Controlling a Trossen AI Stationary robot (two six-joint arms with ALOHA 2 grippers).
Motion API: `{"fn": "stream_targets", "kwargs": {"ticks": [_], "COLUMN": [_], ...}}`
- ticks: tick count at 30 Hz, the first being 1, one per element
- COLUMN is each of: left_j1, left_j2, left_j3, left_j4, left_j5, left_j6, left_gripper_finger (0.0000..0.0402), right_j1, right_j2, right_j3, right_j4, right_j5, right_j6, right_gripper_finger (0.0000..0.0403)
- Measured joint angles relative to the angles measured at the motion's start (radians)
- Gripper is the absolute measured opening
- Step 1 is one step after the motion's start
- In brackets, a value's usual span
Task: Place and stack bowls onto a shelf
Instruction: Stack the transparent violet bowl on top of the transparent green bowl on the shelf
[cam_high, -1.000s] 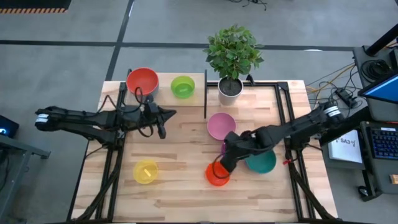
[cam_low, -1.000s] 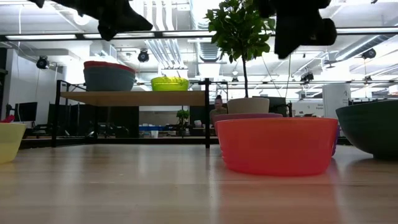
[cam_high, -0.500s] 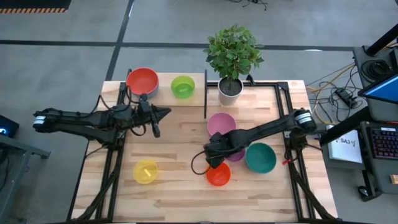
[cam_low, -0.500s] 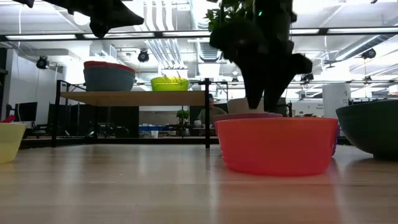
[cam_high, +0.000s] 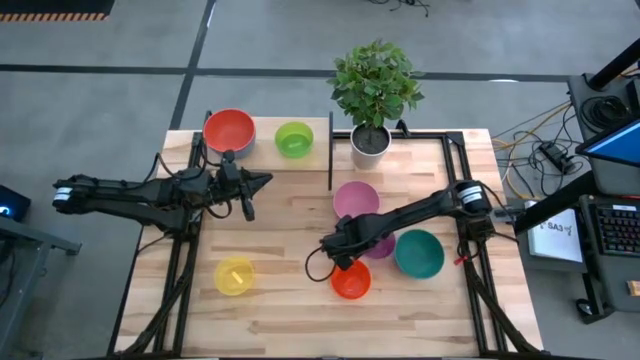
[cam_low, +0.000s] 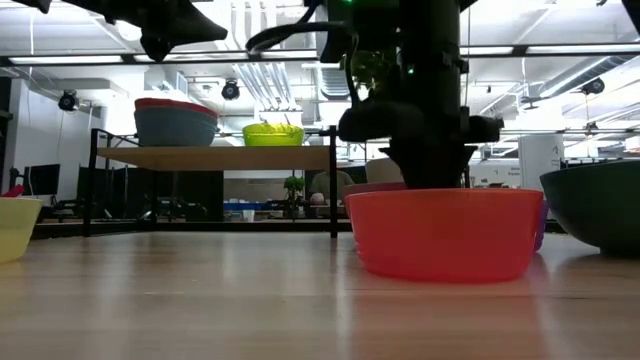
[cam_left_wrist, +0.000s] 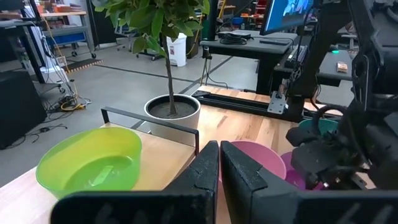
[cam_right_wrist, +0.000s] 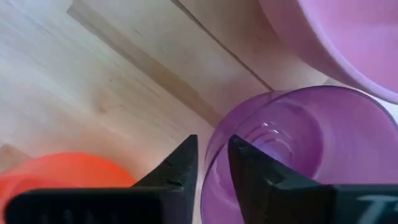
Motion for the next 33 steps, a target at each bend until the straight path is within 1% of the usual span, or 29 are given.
{"fn": "stream_targets", "kwargs": {"ticks": [7, 12, 16, 19, 22, 25, 30, 33], "left_j1": [0.0, 0.0, 0.0, 0.0, 0.0, 0.0, 0.0, 0.0], "left_j2": [0.001, 0.004, 0.006, 0.007, 0.006, 0.004, 0.003, 0.003], "left_j3": [0.0, 0.0, 0.0, 0.0, 0.0, 0.0, 0.0, 0.001], "left_j4": [0.0, 0.002, 0.005, 0.005, 0.009, 0.018, 0.023, 0.024], "left_j5": [0.0, 0.0, 0.0, 0.0, 0.001, 0.001, 0.001, 0.001], "left_j6": [0.0, 0.003, 0.008, 0.008, 0.008, 0.008, 0.008, 0.008], "left_gripper_finger": [0.0, 0.0, 0.0, 0.0, 0.0, 0.0, 0.0, 0.0], "right_j1": [0.001, 0.001, 0.001, 0.001, 0.001, 0.009, 0.022, 0.02], "right_j2": [0.001, -0.044, -0.086, -0.135, -0.181, -0.219, -0.237, -0.224], "right_j3": [0.0, 0.0, 0.019, 0.045, 0.081, 0.137, 0.26, 0.334], "right_j4": [0.002, 0.001, -0.024, -0.036, -0.032, -0.024, 0.0, 0.033], "right_j5": [-0.001, -0.017, -0.054, -0.116, -0.188, -0.245, -0.244, -0.198], "right_j6": [-0.006, 0.0, -0.028, -0.068, -0.136, -0.246, -0.459, -0.591], "right_gripper_finger": [0.0014, 0.0009, 0.0009, 0.0009, 0.0009, 0.0009, 0.0009, 0.0009]}}
